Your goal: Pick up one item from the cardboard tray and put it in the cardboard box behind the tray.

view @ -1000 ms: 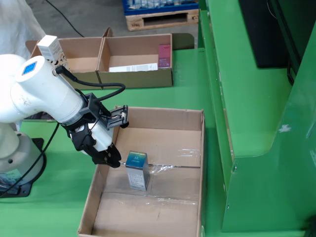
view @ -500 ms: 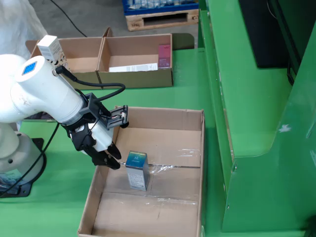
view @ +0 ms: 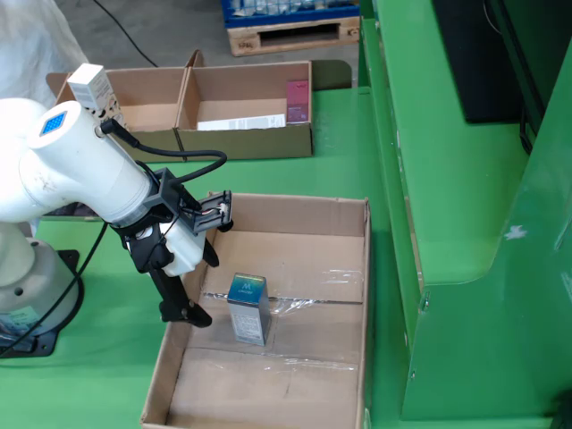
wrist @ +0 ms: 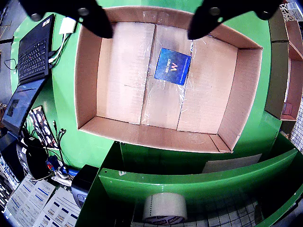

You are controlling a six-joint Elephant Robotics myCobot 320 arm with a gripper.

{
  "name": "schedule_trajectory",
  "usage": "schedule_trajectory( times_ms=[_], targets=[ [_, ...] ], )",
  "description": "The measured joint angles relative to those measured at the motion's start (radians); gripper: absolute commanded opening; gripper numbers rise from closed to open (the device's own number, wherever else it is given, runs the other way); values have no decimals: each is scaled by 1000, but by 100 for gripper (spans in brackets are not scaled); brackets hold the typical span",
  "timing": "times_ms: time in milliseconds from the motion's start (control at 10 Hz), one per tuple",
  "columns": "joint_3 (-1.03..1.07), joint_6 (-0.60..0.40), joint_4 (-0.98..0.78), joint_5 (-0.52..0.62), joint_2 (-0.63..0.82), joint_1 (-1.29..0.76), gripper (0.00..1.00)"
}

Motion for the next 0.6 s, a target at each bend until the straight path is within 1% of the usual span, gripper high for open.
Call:
schedule_trajectory(
  times_ms=[100,600],
  targets=[
    [0,0,0,0,0,0,100],
    [0,0,0,0,0,0,100]
  ],
)
